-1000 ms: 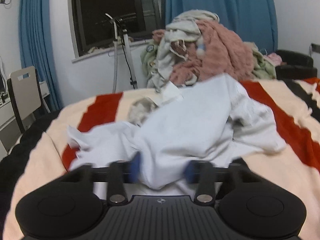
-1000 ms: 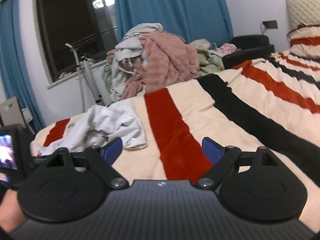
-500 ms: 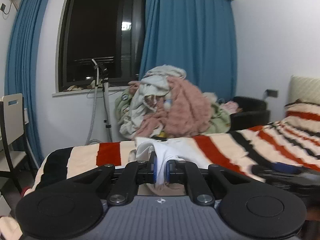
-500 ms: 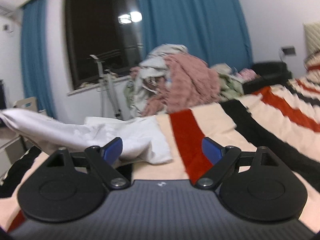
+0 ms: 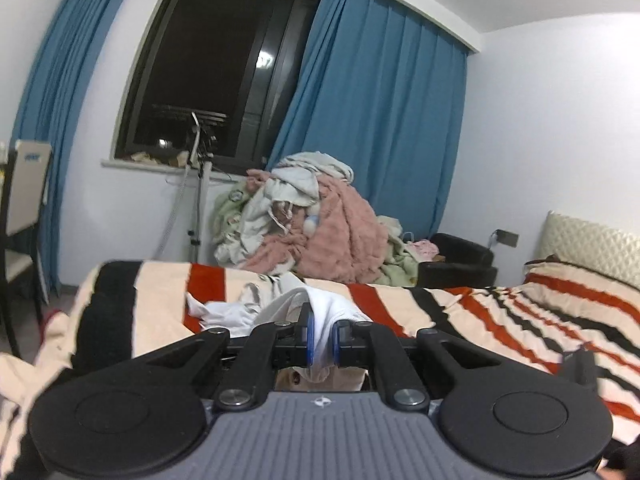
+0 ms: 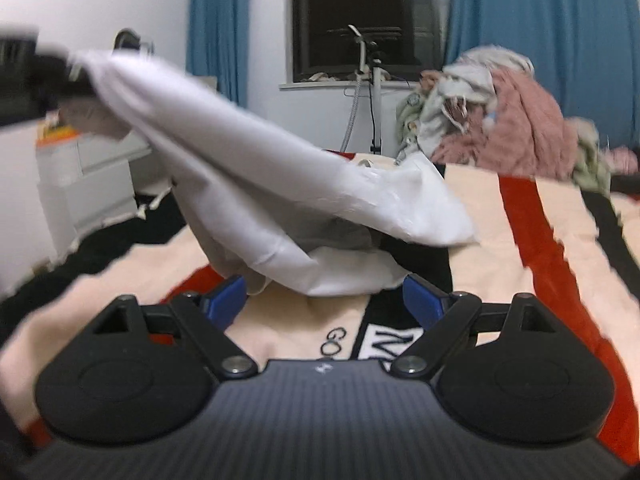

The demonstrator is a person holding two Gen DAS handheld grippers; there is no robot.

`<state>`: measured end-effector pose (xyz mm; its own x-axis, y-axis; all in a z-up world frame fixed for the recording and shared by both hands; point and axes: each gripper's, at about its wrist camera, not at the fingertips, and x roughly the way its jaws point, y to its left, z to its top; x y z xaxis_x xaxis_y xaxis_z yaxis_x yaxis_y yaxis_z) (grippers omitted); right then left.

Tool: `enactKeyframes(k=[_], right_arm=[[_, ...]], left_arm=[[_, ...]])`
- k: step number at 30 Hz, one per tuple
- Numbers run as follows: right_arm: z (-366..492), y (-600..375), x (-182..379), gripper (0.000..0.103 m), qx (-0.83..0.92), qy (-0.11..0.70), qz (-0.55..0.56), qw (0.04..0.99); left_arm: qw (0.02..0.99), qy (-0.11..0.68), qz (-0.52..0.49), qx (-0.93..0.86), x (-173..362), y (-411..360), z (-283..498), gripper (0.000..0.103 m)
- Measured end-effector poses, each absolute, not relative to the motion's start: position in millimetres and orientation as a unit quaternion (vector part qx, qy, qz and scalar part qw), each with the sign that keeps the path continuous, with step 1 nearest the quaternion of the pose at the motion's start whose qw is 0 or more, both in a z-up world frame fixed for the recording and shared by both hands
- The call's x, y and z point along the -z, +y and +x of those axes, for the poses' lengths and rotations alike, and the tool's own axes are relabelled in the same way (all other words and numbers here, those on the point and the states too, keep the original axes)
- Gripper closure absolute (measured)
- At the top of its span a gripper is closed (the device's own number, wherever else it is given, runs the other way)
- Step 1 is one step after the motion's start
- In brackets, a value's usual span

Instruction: Fold clothes

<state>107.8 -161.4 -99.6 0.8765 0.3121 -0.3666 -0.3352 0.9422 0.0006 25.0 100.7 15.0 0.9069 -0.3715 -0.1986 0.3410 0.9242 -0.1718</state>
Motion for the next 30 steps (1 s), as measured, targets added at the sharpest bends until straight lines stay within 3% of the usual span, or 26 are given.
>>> enactKeyframes(k=[3,6,8,10,13,21,23,30], right_arm=[[113.0,-153.8,104.7,0.016,-0.176,0.163,-0.045,0.97],[119.7,-149.3,107.8,0.033,-0.183,0.157,-0.041,0.97],[124.9,-149.9,107.7,0.037,-0.183,0.159,-0.037,0.969],[126.8,-154.4,106.7,0.064,-0.185,0.157,-0.025,0.97],[130.2,-166.9,100.9,0.082,-0.173,0.158,0.011,0.972],[133.5,-216.3,85.3,0.089,-0.115,0.146,0.115,0.976],[134.3,-228.6,83.3,0.089,-0.093,0.146,0.126,0.977],[155.0,-258.0,98.2,0.089,-0.027,0.214,0.152,0.965]], left_arm=[[0.974,0.115,-0.06,0.183,-10.5,99.3,26.1,0.094],[0.973,0.124,-0.064,0.185,-4.5,96.2,33.6,0.093],[0.971,0.131,-0.069,0.186,-0.4,88.6,47.9,0.093],[0.969,0.139,-0.079,0.187,4.0,87.0,58.6,0.093],[0.964,0.154,-0.105,0.188,9.4,90.0,73.7,0.091],[0.948,0.211,-0.135,0.195,27.9,83.8,120.5,0.078],[0.95,0.221,-0.099,0.197,36.8,73.4,132.8,0.071],[0.936,0.266,0.015,0.228,82.0,35.1,145.4,0.067]])
